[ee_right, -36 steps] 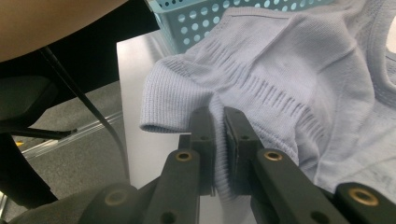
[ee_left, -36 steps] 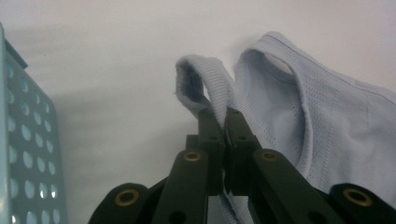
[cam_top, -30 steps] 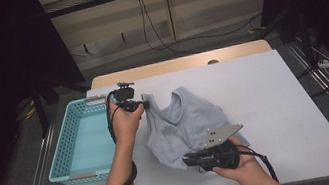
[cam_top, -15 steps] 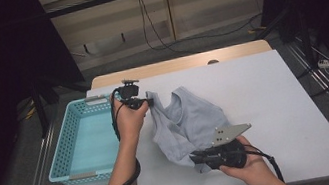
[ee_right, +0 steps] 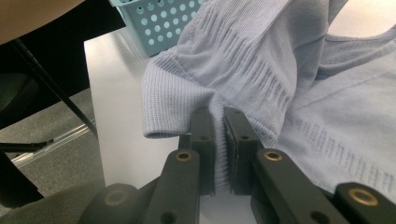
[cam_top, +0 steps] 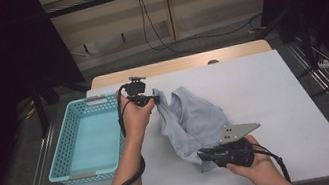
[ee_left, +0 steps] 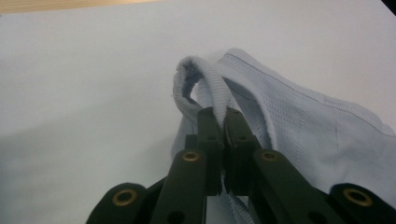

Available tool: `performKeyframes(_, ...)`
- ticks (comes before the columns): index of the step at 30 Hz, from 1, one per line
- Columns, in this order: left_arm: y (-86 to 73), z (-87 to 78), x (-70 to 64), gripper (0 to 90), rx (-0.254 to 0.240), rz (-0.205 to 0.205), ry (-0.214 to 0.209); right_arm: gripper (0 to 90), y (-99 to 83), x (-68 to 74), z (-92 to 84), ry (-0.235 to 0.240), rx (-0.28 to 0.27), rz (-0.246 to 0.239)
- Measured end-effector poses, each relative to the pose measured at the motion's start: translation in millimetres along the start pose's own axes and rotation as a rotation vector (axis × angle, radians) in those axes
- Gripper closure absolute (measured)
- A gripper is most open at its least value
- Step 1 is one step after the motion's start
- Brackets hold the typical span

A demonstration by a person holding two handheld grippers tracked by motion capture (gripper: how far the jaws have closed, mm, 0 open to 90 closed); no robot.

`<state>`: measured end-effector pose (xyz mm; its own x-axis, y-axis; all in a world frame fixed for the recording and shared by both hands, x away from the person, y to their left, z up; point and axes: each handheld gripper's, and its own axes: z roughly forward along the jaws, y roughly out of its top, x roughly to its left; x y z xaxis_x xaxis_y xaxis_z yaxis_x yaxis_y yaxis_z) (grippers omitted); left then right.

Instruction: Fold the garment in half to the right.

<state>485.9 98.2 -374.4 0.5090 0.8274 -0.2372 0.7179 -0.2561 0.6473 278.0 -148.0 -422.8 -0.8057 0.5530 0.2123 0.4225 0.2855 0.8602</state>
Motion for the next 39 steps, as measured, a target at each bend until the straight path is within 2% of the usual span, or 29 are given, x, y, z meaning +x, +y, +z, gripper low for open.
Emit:
performKeyframes(19, 6.2, 6.8, -10.9, 87.3, -0.002, 0.015, -0.019, 84.1, -5.4, -6.5, -11.7, -0.031, -0.006, 0.021)
performKeyframes(33, 13.9, 12.9, -23.6, 87.3, -0.005, 0.045, -0.038, 84.1, -10.5, -10.2, -23.5, -0.063, -0.016, 0.042)
performKeyframes(39, 16.9, 18.3, -28.8, 87.3, -0.006, 0.059, -0.059, 84.1, -14.0, -14.9, -29.7, -0.086, -0.02, 0.053)
